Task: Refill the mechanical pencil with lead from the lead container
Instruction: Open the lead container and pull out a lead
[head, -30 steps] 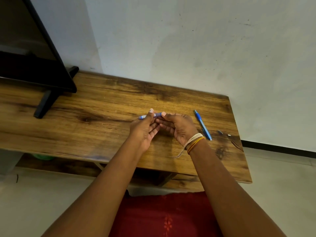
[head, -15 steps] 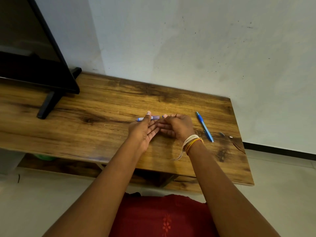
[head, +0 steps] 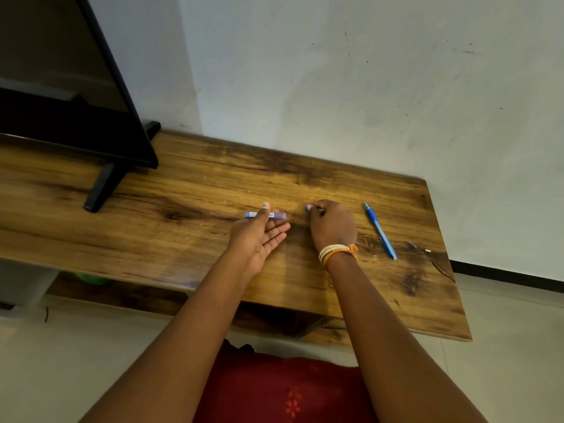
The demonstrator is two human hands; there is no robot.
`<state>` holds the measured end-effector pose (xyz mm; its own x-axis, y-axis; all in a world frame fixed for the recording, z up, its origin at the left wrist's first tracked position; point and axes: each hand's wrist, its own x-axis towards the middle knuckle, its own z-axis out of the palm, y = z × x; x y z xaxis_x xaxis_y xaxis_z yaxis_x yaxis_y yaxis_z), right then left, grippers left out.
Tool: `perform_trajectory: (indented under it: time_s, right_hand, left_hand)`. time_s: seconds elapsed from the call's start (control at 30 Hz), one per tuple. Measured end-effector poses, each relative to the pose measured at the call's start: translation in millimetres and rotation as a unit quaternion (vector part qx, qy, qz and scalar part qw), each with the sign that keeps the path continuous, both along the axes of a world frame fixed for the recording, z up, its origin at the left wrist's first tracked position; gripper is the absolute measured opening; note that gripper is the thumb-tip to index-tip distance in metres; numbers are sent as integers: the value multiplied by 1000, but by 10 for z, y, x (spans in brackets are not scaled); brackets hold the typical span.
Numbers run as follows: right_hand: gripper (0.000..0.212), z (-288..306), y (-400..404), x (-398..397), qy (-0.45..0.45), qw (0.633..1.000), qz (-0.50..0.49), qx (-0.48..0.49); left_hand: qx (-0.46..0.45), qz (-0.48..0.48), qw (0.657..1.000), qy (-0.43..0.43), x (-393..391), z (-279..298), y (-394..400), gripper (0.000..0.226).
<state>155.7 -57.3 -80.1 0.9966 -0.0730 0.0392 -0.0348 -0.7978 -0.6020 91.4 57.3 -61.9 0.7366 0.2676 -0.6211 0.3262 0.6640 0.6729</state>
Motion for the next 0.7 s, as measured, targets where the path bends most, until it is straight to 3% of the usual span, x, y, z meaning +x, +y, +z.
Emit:
perform_trajectory:
  time_s: [0.23, 0.57, 0.7]
  right_hand:
    - [31, -53, 76, 92, -25, 996, 8, -91]
    - [33, -73, 65, 93, -37, 994, 27, -97]
    - [31, -57, 14, 110, -24, 999, 21, -33]
  left_hand:
    - [-4, 12, 1000, -3, -21, -23, 110, 19]
    - [-11, -1, 1000, -4, -15, 9, 77, 14]
    - [-15, 11, 1000, -4, -7, 47, 47, 9]
